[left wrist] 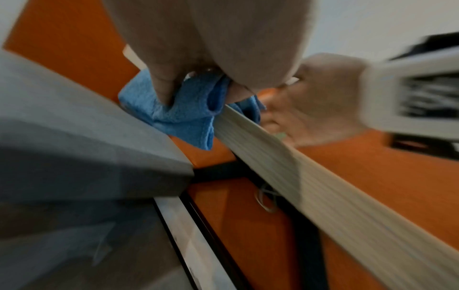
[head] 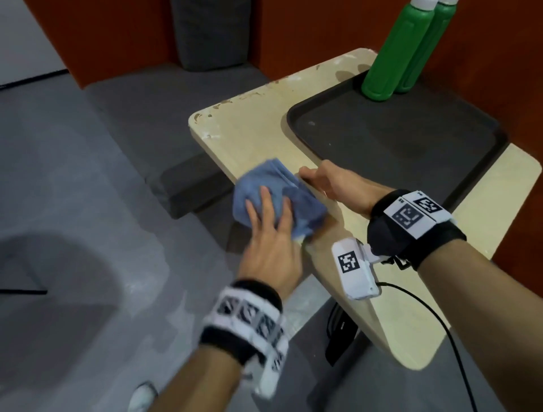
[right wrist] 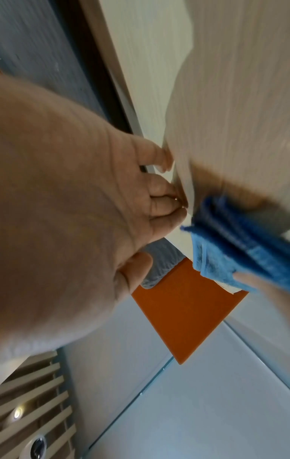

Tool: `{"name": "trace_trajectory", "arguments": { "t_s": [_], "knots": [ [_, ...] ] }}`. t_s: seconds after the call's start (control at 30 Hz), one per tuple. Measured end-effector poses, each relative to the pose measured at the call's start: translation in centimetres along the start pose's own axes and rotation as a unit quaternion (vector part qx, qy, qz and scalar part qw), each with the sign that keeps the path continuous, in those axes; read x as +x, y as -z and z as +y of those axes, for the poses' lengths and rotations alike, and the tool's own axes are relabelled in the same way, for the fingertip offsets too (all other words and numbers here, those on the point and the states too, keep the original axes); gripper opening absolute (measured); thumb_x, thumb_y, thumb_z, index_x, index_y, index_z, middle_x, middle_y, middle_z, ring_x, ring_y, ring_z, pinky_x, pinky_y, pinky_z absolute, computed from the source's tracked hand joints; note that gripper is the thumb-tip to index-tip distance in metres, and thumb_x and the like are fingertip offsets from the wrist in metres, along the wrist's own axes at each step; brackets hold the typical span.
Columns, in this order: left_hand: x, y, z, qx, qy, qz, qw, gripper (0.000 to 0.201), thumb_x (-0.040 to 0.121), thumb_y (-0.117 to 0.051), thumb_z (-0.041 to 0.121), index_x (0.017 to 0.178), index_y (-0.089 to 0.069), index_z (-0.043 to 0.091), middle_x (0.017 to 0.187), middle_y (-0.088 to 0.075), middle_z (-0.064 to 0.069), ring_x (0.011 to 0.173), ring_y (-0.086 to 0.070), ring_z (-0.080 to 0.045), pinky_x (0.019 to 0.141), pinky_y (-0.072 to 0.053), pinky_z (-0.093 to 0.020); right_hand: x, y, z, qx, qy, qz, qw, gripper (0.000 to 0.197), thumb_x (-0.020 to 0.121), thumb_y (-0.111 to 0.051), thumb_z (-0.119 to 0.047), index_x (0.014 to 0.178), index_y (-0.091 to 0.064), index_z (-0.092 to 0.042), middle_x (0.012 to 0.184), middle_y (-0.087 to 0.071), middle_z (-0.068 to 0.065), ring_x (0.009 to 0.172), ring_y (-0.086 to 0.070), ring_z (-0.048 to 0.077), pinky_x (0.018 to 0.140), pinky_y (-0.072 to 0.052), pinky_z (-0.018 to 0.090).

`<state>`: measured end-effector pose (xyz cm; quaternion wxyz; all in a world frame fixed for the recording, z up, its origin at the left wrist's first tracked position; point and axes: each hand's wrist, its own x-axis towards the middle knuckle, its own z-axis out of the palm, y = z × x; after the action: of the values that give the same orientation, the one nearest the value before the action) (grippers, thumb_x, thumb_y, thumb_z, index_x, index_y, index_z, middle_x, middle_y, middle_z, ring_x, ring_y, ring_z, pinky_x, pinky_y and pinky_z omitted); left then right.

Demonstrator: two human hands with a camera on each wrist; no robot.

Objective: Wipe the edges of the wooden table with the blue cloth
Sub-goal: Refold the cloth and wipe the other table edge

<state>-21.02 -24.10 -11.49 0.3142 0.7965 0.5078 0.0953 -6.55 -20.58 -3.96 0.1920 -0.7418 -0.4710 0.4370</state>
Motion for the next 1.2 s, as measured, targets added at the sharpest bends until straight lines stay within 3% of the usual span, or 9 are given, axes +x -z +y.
{"name": "trace_trajectory", "arguments": {
  "t_s": [0.03,0.1,0.27,0.43,0.7,0.97,1.07,1.17,1.2],
  "knots": [
    [1.6,1.1,-0.6,-0.004,0.022,0.010,1.000,0.070,0.096,-0.035,0.013,0.154,0.003,0.019,0.158,0.029,-0.005,0.146,0.024,-0.033,0.117,-0.023,-0.044,0.0,0.1,-0.1,-0.017,-0.002,-0.001,1.000,0.082,0.064,-0.035,-0.056,0.125,-0.053,-0.004,0.126,-0.061,0.011,0.084,-0.030,0.020,0.097,-0.037,0.058],
    [4.0,3.1,-1.5,-0.008,0.047,0.030,0.998,0.065,0.098,-0.034,0.013,0.155,-0.003,0.016,0.160,0.023,-0.007,0.148,0.018,-0.034,0.117,-0.023,-0.046,-0.5,0.1,-0.5,-0.055,-0.022,0.006,0.998,0.075,0.074,-0.030,-0.055,0.129,-0.053,-0.009,0.135,-0.054,0.015,0.118,-0.050,0.040,0.104,-0.034,0.054],
    [0.5,1.0,-0.1,0.006,0.010,0.026,1.000,0.070,0.095,-0.036,0.011,0.155,0.000,0.014,0.159,0.025,-0.007,0.148,0.019,-0.032,0.117,-0.025,-0.040,0.2,-0.3,-0.4,-0.104,-0.007,0.011,0.994,0.039,0.094,-0.025,-0.040,0.078,-0.047,-0.013,0.080,-0.048,0.004,0.074,-0.042,0.020,0.072,-0.040,0.038],
    [2.6,2.4,-1.9,0.033,-0.006,0.026,0.999,0.065,0.095,-0.036,0.010,0.154,-0.010,0.018,0.162,0.015,-0.006,0.148,0.016,-0.034,0.111,-0.035,-0.046,-0.4,-0.8,0.4,-0.107,-0.008,-0.001,0.994,0.041,0.100,-0.023,-0.039,0.100,-0.054,-0.012,0.103,-0.053,0.006,0.088,-0.048,0.022,0.076,-0.035,0.035],
    [-2.2,-0.4,0.4,0.061,-0.043,-0.028,0.997,0.071,0.094,-0.038,0.012,0.154,0.000,0.017,0.160,0.022,-0.010,0.146,0.022,-0.037,0.120,-0.022,-0.042,-0.6,-0.7,-0.5,-0.043,-0.011,0.027,0.999,0.036,0.096,-0.031,-0.032,0.061,-0.028,-0.023,0.064,-0.031,-0.002,0.068,-0.029,0.018,0.069,-0.028,0.040],
    [5.5,5.9,-4.3,0.097,0.036,-0.001,0.995,0.067,0.095,-0.034,0.006,0.154,-0.005,0.015,0.161,0.016,-0.010,0.149,0.013,-0.033,0.118,-0.025,-0.046,-0.8,-0.2,0.7,-0.034,-0.041,0.016,0.998,0.048,0.095,-0.031,-0.049,0.122,-0.059,-0.020,0.123,-0.056,0.001,0.114,-0.051,0.019,0.102,-0.033,0.037],
    [2.7,3.6,-3.1,0.099,-0.002,0.017,0.995,0.070,0.092,-0.038,0.004,0.154,-0.007,0.014,0.161,0.014,-0.011,0.150,0.010,-0.033,0.119,-0.025,-0.041,-0.8,-0.4,0.2,-0.020,-0.021,0.020,0.999,0.040,0.094,-0.032,-0.043,0.098,-0.062,-0.017,0.105,-0.060,0.005,0.099,-0.054,0.021,0.095,-0.036,0.040],
    [-1.0,0.8,-1.1,0.092,-0.049,-0.019,0.994,0.070,0.094,-0.036,0.008,0.154,-0.002,0.015,0.160,0.020,-0.007,0.149,0.018,-0.031,0.120,-0.020,-0.038,-0.9,-0.7,-0.3,0.008,-0.030,0.031,0.999,0.053,0.089,-0.035,-0.045,0.118,-0.053,-0.004,0.122,-0.055,0.024,0.110,-0.019,0.011,0.096,-0.040,0.053],
    [-0.8,0.8,-1.1,0.093,-0.048,-0.024,0.994,0.069,0.095,-0.035,0.009,0.154,-0.001,0.017,0.160,0.021,-0.006,0.148,0.019,-0.031,0.119,-0.023,-0.041,-1.1,-0.8,-0.5,0.013,-0.024,0.022,0.999,0.034,0.086,-0.034,-0.047,0.116,-0.027,-0.031,0.102,-0.049,-0.014,0.111,-0.019,0.012,0.102,-0.036,0.058]
  ]
}}
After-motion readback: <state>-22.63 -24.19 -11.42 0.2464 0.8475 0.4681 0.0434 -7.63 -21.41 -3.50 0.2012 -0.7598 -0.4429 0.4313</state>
